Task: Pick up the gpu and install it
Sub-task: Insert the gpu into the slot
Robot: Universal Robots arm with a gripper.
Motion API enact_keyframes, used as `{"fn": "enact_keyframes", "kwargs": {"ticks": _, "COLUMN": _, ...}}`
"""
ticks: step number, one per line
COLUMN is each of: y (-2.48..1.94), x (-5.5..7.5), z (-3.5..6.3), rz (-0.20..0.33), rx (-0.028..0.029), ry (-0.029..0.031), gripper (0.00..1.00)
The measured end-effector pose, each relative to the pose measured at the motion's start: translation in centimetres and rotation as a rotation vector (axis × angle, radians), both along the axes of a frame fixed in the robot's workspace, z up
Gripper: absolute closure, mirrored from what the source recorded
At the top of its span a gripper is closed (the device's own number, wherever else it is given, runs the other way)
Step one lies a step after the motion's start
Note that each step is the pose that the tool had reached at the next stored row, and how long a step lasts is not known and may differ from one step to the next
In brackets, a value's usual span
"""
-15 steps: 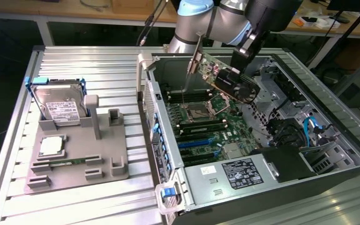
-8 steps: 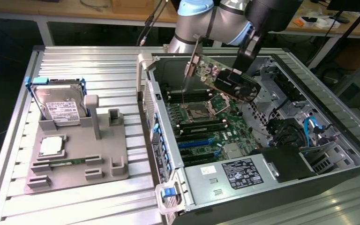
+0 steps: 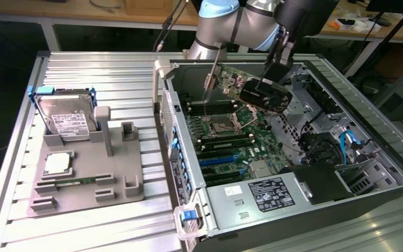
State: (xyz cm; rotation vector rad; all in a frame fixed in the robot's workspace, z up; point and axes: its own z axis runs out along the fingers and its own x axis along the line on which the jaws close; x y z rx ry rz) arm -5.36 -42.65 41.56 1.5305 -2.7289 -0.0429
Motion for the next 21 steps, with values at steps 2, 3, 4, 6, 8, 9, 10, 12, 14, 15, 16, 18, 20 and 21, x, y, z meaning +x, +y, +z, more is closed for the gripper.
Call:
{"fn": "enact_keyframes", "kwargs": {"ticks": 2, "y": 0.00, "x": 0.0, "z": -0.04, "rz": 0.035, "rx": 0.0001, "ry": -0.0001, "gripper": 0.73}}
{"fn": "enact_keyframes", "kwargs": {"ticks": 3, "y": 0.00, "x": 0.0, "z": -0.07, "rz": 0.055, "rx": 0.0000, "ry": 0.0000, "gripper": 0.73}}
{"fn": "enact_keyframes", "kwargs": {"ticks": 4, "y": 0.00, "x": 0.0, "z": -0.10, "rz": 0.072, "rx": -0.0001, "ry": 0.0000, "gripper": 0.73}}
{"fn": "enact_keyframes", "kwargs": {"ticks": 6, "y": 0.00, "x": 0.0, "z": -0.24, "rz": 0.118, "rx": -0.0003, "ry": 0.0000, "gripper": 0.73}}
{"fn": "enact_keyframes", "kwargs": {"ticks": 8, "y": 0.00, "x": 0.0, "z": -0.38, "rz": 0.156, "rx": -0.0002, "ry": 0.0000, "gripper": 0.73}}
{"fn": "enact_keyframes", "kwargs": {"ticks": 9, "y": 0.00, "x": 0.0, "z": -0.45, "rz": 0.174, "rx": -0.0002, "ry": 0.0000, "gripper": 0.73}}
{"fn": "enact_keyframes", "kwargs": {"ticks": 10, "y": 0.00, "x": 0.0, "z": -0.52, "rz": 0.192, "rx": -0.0002, "ry": 0.0000, "gripper": 0.73}}
{"fn": "enact_keyframes", "kwargs": {"ticks": 12, "y": 0.00, "x": 0.0, "z": -0.67, "rz": 0.228, "rx": -0.0003, "ry": 0.0000, "gripper": 0.73}}
{"fn": "enact_keyframes", "kwargs": {"ticks": 14, "y": 0.00, "x": 0.0, "z": -0.81, "rz": 0.265, "rx": -0.0006, "ry": 0.0001, "gripper": 0.73}}
{"fn": "enact_keyframes", "kwargs": {"ticks": 15, "y": 0.00, "x": 0.0, "z": -0.89, "rz": 0.284, "rx": -0.0006, "ry": 0.0000, "gripper": 0.73}}
{"fn": "enact_keyframes", "kwargs": {"ticks": 16, "y": 0.00, "x": 0.0, "z": -0.96, "rz": 0.302, "rx": -0.0007, "ry": 0.0000, "gripper": 0.73}}
{"fn": "enact_keyframes", "kwargs": {"ticks": 18, "y": 0.00, "x": 0.0, "z": -1.11, "rz": 0.337, "rx": -0.0009, "ry": 0.0001, "gripper": 0.73}}
{"fn": "enact_keyframes", "kwargs": {"ticks": 20, "y": 0.00, "x": 0.0, "z": -1.30, "rz": 0.383, "rx": -0.0013, "ry": 0.0001, "gripper": 0.73}}
{"fn": "enact_keyframes", "kwargs": {"ticks": 21, "y": 0.00, "x": 0.0, "z": -1.39, "rz": 0.403, "rx": -0.0014, "ry": 0.0001, "gripper": 0.73}}
